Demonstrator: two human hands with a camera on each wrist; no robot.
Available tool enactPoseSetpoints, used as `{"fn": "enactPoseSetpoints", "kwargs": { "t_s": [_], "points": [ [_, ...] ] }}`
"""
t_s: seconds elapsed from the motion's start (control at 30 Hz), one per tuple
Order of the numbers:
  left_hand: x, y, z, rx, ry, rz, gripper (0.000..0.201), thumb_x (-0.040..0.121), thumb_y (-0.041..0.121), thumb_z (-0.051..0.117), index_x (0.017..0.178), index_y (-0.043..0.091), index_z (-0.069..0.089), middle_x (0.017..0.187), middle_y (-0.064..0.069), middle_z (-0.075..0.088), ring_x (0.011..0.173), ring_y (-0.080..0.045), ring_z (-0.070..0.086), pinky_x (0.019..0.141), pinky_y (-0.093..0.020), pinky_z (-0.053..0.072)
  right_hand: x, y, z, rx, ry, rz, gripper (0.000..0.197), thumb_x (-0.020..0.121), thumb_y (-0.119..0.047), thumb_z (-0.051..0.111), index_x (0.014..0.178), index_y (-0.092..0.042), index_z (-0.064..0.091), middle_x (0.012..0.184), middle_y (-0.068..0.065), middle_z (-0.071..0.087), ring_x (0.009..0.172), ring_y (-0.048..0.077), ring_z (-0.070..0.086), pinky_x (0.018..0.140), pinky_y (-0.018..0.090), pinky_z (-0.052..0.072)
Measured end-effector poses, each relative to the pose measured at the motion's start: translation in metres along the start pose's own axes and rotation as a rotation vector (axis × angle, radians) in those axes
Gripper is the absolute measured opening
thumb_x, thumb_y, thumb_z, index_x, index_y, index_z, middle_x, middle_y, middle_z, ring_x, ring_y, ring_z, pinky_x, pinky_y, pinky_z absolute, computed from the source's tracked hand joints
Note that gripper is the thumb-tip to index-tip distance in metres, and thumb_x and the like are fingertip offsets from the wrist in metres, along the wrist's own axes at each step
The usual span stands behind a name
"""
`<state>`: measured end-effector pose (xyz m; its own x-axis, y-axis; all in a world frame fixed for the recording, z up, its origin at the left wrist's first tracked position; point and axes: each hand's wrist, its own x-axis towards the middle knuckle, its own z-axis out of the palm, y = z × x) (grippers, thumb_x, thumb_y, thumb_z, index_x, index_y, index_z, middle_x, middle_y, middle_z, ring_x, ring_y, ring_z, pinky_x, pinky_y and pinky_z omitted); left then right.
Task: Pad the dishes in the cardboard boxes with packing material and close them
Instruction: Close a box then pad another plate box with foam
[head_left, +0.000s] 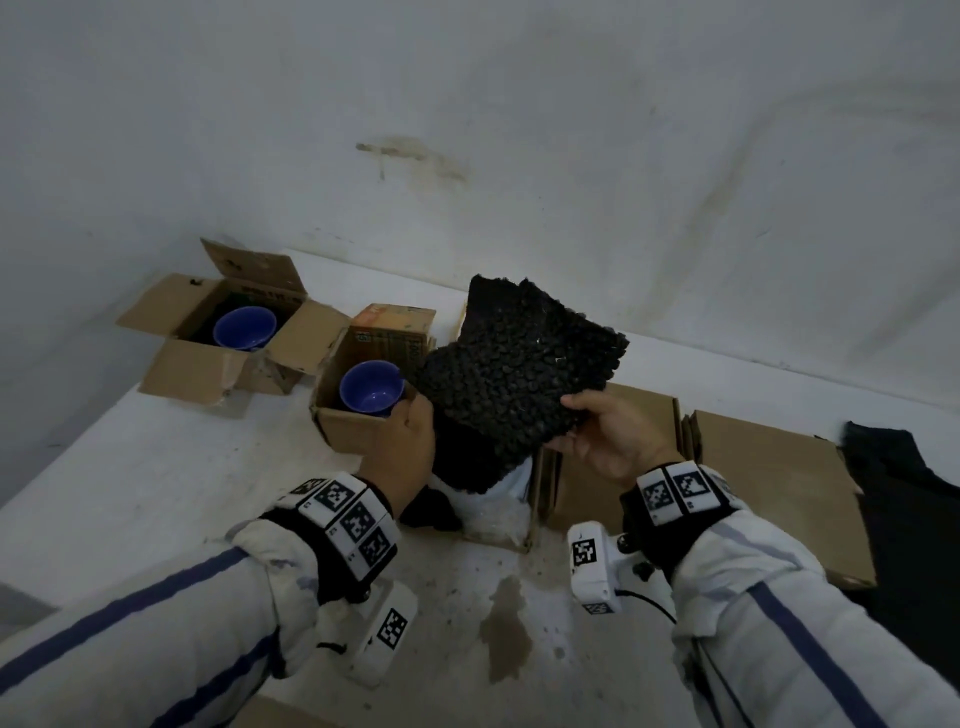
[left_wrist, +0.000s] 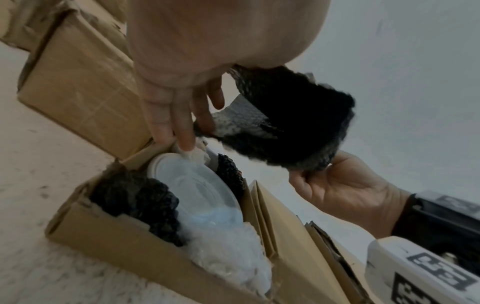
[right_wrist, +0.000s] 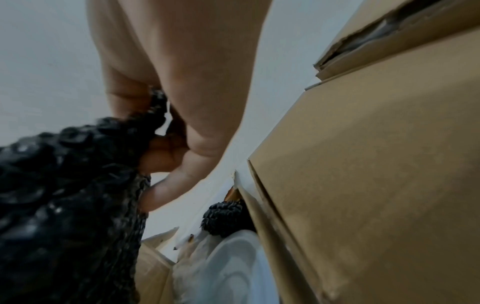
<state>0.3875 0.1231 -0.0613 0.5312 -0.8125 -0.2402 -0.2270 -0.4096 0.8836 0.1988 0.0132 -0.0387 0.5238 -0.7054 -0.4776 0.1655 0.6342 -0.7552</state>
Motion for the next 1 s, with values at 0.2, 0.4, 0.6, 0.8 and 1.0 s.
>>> {"fn": "enactPoseSetpoints", "kwargs": {
  "t_s": [0.2, 0.4, 0.6, 0.8, 1.0],
  "points": [
    [-0.003, 0.01, 0.0, -0.217, -0.067, -0.236, 0.063, 0.084, 0.073, 0.033, 0.086, 0.016, 0.059, 0.089, -0.012, 0.066, 0.083, -0.031, 0.064, 0.082, -0.036, 0.047, 0.009, 0.008, -0.003, -0.427, 0.101, 0.321, 0.016, 0.097, -0.006, 0.045, 0.111, -0.004, 0.053, 0.106, 0.013, 0.059, 0.092, 0.027, 0.059, 0.076, 0.04, 0.056],
    [0.004, -0.002, -0.006, 0.181, -0.178, -0.097, 0.022, 0.083, 0.011, 0.062, 0.101, 0.008, 0.049, 0.092, -0.013, 0.063, 0.083, -0.027, 0.062, 0.077, -0.04, 0.054, 0.027, 0.024, 0.006, -0.774, 0.266, 0.049, 0.037, 0.087, -0.016, 0.065, 0.122, -0.01, 0.054, 0.115, 0.011, 0.061, 0.097, 0.029, 0.06, 0.077, 0.039, 0.055],
    [-0.002, -0.014, -0.009, 0.387, -0.187, 0.029, 0.054, 0.081, 0.012, 0.065, 0.124, 0.014, 0.032, 0.093, -0.005, 0.06, 0.079, -0.023, 0.062, 0.07, -0.041, 0.056, 0.038, 0.031, 0.017, -0.944, 0.35, -0.119, 0.044, 0.083, -0.015, 0.067, 0.121, -0.009, 0.046, 0.113, 0.01, 0.06, 0.099, 0.027, 0.059, 0.083, 0.034, 0.049],
    [-0.007, -0.018, -0.015, 0.577, -0.192, 0.156, 0.051, 0.091, 0.04, 0.055, 0.134, 0.031, 0.03, 0.089, 0.007, 0.06, 0.07, -0.011, 0.061, 0.056, -0.029, 0.051, 0.046, 0.038, 0.024, -1.185, 0.318, -0.148, 0.059, 0.087, -0.014, 0.064, 0.136, -0.013, 0.032, 0.126, 0.013, 0.055, 0.111, 0.03, 0.056, 0.084, 0.03, 0.043],
    [0.005, -0.012, -0.011, 0.712, -0.119, 0.689, 0.014, 0.09, 0.019, 0.052, 0.093, 0.016, 0.065, 0.087, -0.003, 0.055, 0.076, -0.024, 0.055, 0.064, -0.038, 0.049, 0.048, 0.042, 0.027, -1.355, 0.363, -0.186, 0.093, 0.08, -0.023, 0.073, 0.149, -0.016, 0.011, 0.146, 0.02, 0.03, 0.124, 0.032, 0.047, 0.097, 0.036, 0.043]
  ]
}}
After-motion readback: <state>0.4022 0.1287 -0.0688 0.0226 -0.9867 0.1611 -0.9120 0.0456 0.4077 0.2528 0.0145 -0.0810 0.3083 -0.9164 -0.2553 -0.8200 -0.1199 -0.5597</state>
